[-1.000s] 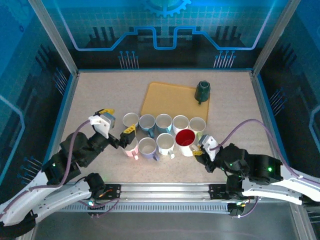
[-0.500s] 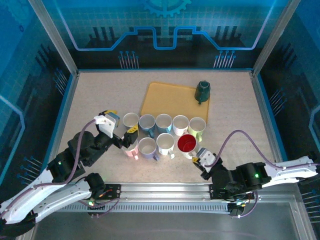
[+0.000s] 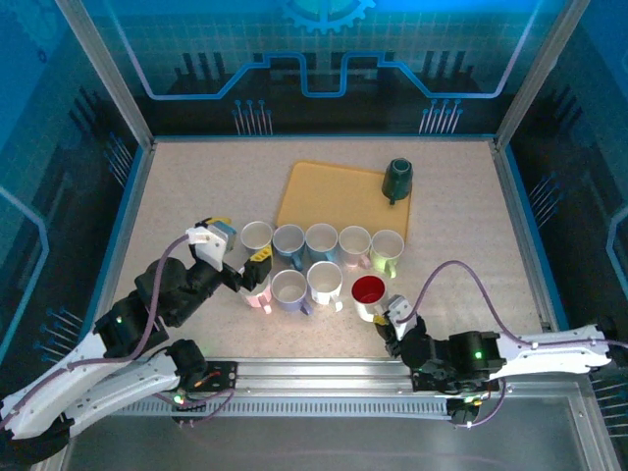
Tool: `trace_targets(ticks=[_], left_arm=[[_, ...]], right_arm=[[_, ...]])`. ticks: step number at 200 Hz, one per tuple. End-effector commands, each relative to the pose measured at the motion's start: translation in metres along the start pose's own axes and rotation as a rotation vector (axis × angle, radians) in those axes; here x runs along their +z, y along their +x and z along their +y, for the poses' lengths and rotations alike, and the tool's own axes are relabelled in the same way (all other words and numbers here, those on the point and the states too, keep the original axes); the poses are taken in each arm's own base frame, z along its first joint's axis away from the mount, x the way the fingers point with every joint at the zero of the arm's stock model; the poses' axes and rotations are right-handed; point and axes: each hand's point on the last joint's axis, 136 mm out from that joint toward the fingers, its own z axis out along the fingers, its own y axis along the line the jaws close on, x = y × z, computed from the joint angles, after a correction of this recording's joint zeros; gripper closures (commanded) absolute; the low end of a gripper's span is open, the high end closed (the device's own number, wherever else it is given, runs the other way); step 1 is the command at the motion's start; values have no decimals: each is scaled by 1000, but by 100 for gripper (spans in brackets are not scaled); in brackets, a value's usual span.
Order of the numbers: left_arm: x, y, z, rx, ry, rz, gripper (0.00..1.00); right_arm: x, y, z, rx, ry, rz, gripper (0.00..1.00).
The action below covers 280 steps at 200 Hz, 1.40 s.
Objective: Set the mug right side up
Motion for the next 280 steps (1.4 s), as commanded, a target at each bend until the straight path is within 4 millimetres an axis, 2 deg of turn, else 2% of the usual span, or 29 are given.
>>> trace_targets(ticks=[1, 69, 116, 175, 217, 280], left_arm=[[1, -5, -1, -35, 4, -24, 1], [2, -3, 0, -31, 2, -23, 1], [4, -2, 0, -30, 3, -16, 1], [4, 2, -1, -29, 13, -1, 1], [4, 3, -3, -25, 24, 3, 1], [5, 5, -4, -21, 27, 11, 1]], right_arm=[[8, -16, 14, 166, -73, -53, 100], [22, 6, 4, 225, -51, -53, 100], [27, 28, -5, 196, -12, 0, 100], [34, 34, -11, 167, 65, 34, 94], [40, 43, -13, 159, 101, 78, 82], [43, 44, -16, 200, 86, 87, 81]])
